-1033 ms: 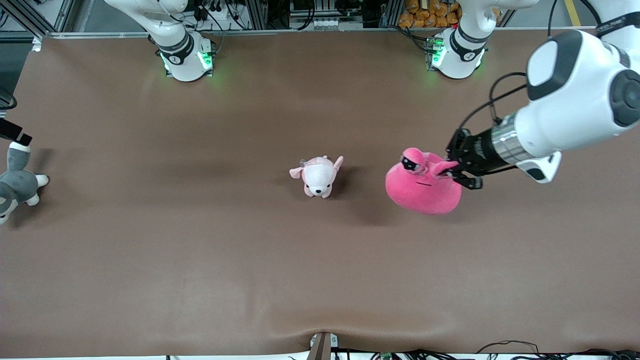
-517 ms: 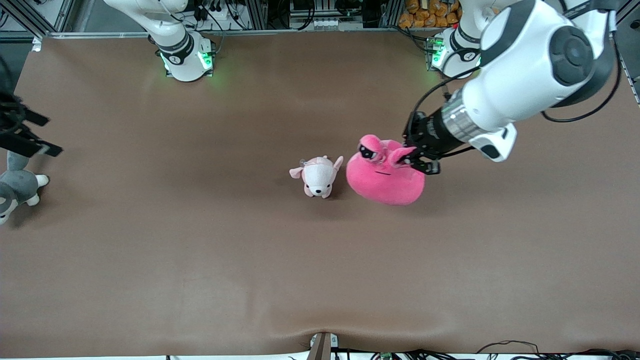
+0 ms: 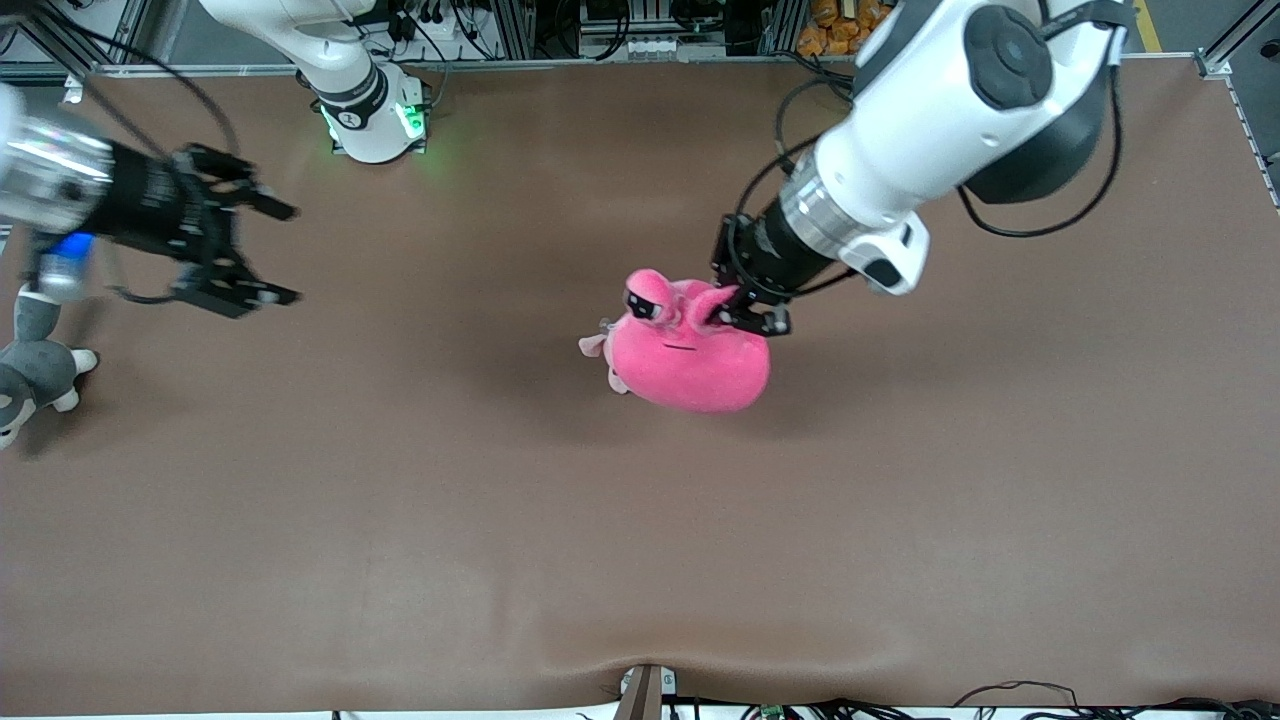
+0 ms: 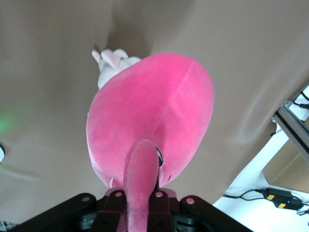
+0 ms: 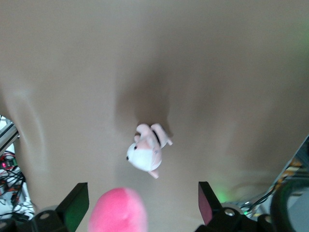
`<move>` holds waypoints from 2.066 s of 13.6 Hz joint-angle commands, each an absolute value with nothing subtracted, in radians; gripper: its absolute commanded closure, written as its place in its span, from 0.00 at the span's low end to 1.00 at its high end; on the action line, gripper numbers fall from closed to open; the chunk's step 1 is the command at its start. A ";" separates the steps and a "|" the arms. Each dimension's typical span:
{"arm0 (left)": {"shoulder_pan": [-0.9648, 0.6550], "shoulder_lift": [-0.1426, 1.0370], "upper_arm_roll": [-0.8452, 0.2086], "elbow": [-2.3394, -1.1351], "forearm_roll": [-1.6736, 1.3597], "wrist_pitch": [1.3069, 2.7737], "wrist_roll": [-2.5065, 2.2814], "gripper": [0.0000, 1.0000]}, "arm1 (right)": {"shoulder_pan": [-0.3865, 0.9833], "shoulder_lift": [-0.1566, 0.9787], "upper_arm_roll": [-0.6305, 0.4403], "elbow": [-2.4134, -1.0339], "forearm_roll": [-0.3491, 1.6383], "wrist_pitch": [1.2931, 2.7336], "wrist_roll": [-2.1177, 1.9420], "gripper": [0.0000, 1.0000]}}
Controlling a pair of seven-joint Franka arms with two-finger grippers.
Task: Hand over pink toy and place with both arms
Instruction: 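Carry the pink plush toward the middle while the right gripper approaches, then grasp the pink plush with the right gripper and open the left gripper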
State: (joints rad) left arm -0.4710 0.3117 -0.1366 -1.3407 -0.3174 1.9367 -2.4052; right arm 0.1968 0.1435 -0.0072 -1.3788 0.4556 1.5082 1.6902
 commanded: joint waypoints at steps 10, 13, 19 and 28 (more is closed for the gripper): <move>-0.633 0.327 -0.126 -1.304 -0.333 2.059 -2.603 1.00 | 0.505 0.244 -0.018 -1.338 0.367 1.663 2.261 0.00; -0.652 0.327 -0.127 -1.304 -0.333 2.080 -2.632 1.00 | 0.528 0.245 -0.020 -1.327 0.365 1.670 2.328 0.00; -0.673 0.331 -0.126 -1.304 -0.333 2.117 -2.657 1.00 | 0.525 0.268 -0.021 -1.321 0.367 1.698 2.332 1.00; -0.666 0.314 -0.124 -1.305 -0.333 2.123 -2.661 0.00 | 0.465 0.279 -0.026 -1.321 0.338 1.692 2.316 1.00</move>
State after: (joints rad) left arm -0.6592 0.3192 -0.1353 -1.3235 -0.3175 2.1230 -2.6391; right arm 0.5120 0.2639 -0.0286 -1.3532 0.3550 1.7044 2.3089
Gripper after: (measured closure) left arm 0.542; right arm 0.846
